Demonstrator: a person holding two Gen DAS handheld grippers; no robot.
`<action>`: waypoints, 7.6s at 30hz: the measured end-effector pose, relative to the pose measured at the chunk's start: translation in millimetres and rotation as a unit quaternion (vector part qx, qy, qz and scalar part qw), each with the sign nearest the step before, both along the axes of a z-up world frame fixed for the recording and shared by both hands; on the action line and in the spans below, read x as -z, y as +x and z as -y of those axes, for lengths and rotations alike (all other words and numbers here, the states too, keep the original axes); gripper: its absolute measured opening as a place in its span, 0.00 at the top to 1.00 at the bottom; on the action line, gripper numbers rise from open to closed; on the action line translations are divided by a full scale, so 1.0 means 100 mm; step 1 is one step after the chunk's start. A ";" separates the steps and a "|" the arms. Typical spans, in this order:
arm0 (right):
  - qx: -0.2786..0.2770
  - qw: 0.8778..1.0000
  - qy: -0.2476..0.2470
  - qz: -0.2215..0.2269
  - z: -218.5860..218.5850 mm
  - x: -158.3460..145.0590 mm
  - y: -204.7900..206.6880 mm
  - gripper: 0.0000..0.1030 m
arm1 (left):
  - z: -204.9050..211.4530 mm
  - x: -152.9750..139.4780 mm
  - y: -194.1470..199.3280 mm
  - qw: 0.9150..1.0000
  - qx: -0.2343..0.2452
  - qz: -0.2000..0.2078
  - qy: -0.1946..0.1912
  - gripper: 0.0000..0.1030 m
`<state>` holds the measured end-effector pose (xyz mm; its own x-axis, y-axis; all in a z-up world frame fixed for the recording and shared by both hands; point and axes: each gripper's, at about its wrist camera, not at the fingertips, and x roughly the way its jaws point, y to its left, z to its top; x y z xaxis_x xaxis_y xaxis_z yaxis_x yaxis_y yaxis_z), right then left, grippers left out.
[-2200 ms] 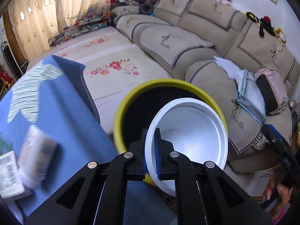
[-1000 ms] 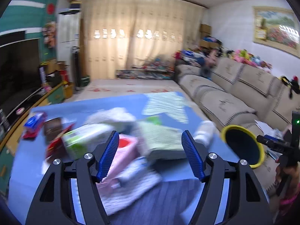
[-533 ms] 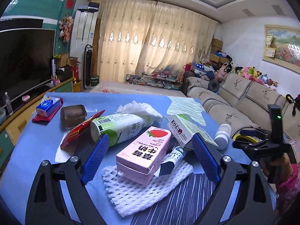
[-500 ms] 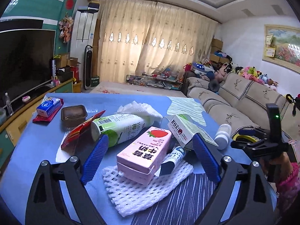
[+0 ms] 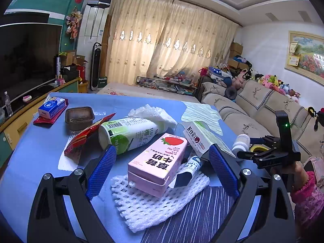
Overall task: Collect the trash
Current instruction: 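Grasp the white pill bottle with the right gripper, then drop the pill bottle into the yellow bin with the right gripper, then grasp the white toothpaste tube with the left gripper and lift it, then release the toothpaste tube into the yellow bin with the left gripper, then grasp the green-white tea carton with the right gripper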
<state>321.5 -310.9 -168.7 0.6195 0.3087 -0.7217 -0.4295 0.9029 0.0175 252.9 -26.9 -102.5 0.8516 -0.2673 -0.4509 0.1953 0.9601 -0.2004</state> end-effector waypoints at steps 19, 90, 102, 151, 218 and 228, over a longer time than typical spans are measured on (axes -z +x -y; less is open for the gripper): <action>0.146 0.987 0.048 0.050 0.74 -0.25 -0.57 0.21 | 0.11 0.03 0.00 1.000 0.006 -0.001 0.017 0.11; 0.336 0.939 0.063 -0.012 1.69 0.40 -1.11 0.12 | 0.94 0.24 0.34 0.964 0.124 -0.134 0.192 0.82; 0.328 0.942 0.077 -0.002 1.62 0.30 -1.28 0.12 | 0.67 0.15 -0.28 0.962 0.111 -0.154 0.194 0.82; 0.447 0.886 0.121 0.030 2.66 0.23 -2.49 0.11 | 4.07 -0.13 0.48 0.933 0.336 -0.089 0.096 0.41; -0.016 0.993 -0.086 0.079 -1.39 -0.35 -0.10 0.41 | -0.65 -0.27 -0.02 0.996 -0.078 0.045 0.006 0.08; 0.004 0.990 -0.049 0.130 -1.29 -0.68 -0.31 0.72 | -0.64 -0.26 -0.02 0.996 -0.079 0.043 0.005 0.08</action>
<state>290.6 -181.4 -100.3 0.7900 0.2388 -0.5647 -0.4010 0.8980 -0.1812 250.7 36.9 -76.8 0.9186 -0.1234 -0.3755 0.0583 0.9819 -0.1800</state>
